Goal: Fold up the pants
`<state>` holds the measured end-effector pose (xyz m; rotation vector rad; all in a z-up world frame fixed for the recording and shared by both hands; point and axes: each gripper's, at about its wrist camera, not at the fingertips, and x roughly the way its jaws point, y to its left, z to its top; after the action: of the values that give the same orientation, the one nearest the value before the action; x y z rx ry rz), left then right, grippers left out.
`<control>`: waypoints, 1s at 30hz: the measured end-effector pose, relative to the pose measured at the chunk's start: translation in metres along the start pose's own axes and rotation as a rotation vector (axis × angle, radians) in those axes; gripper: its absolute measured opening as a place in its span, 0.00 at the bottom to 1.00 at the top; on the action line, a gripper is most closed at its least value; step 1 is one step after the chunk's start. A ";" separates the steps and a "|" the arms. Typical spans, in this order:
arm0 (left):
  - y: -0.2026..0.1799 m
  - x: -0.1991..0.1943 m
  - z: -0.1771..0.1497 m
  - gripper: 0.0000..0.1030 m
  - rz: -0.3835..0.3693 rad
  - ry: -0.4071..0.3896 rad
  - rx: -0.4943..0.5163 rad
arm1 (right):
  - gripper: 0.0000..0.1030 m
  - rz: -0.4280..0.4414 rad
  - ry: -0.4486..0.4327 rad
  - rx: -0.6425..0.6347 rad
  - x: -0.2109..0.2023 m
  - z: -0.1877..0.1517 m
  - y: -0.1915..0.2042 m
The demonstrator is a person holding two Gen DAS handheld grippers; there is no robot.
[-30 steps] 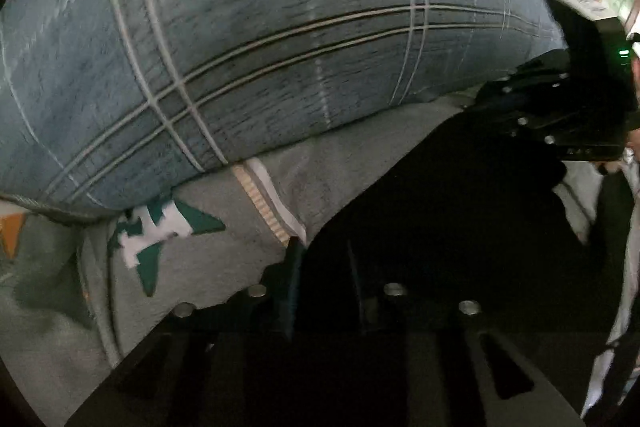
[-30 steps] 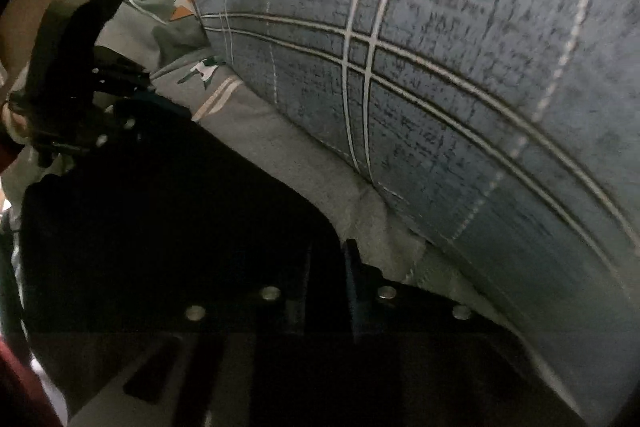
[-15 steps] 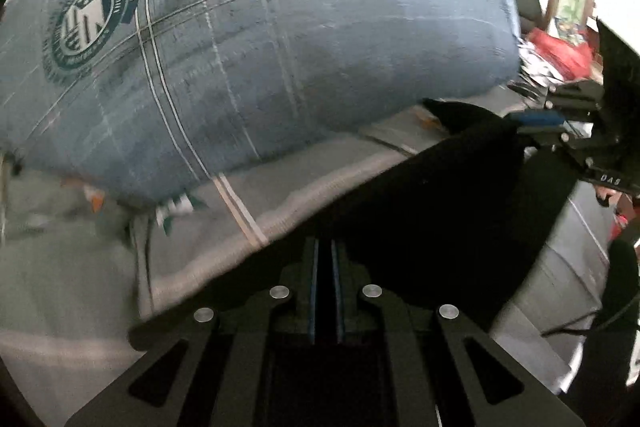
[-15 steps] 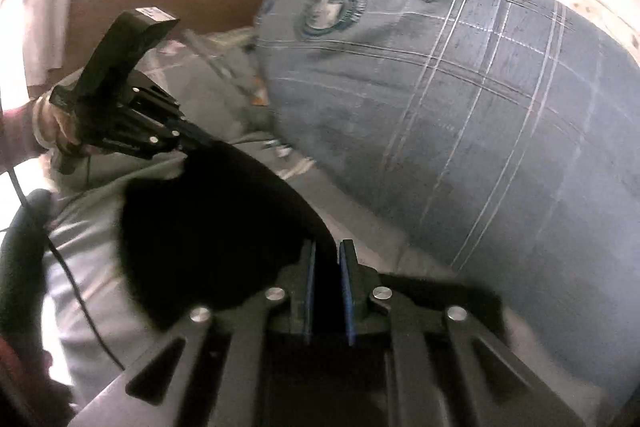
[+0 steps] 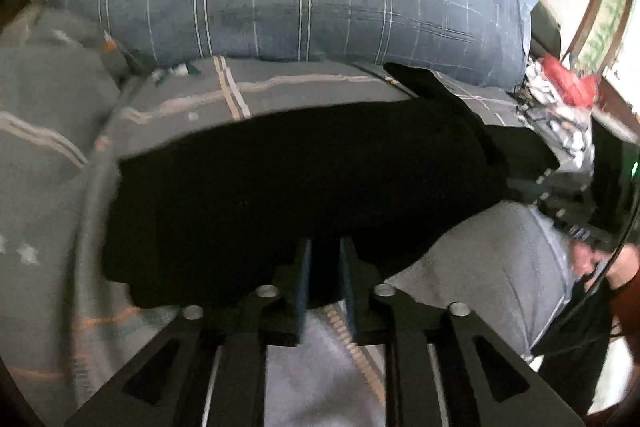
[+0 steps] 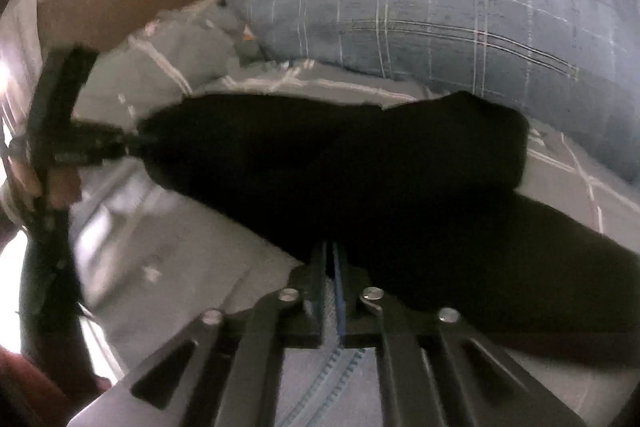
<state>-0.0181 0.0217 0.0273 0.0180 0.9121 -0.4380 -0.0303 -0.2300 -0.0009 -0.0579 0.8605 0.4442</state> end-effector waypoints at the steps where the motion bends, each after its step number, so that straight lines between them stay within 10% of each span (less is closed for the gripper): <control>1: -0.006 -0.011 -0.003 0.32 0.007 -0.011 0.017 | 0.24 -0.006 -0.025 0.007 -0.009 0.003 -0.004; 4: -0.016 -0.034 0.000 0.46 -0.001 -0.050 0.040 | 0.57 -0.056 -0.080 0.042 -0.023 0.022 -0.017; 19: -0.051 0.028 0.021 0.58 -0.033 -0.043 -0.023 | 0.67 -0.344 0.153 0.215 0.130 0.145 -0.088; 21: -0.052 0.033 0.023 0.58 -0.040 -0.037 -0.025 | 0.64 -0.383 0.219 0.238 0.153 0.148 -0.099; 25: -0.050 0.040 0.025 0.60 -0.045 -0.021 -0.033 | 0.05 -0.358 0.228 0.259 0.157 0.149 -0.115; 30: -0.046 0.044 0.028 0.60 -0.039 -0.021 -0.054 | 0.04 -0.246 -0.007 0.334 0.060 0.146 -0.124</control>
<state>0.0092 -0.0414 0.0186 -0.0540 0.9048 -0.4486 0.1586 -0.2884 0.0342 0.1441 0.8980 0.0675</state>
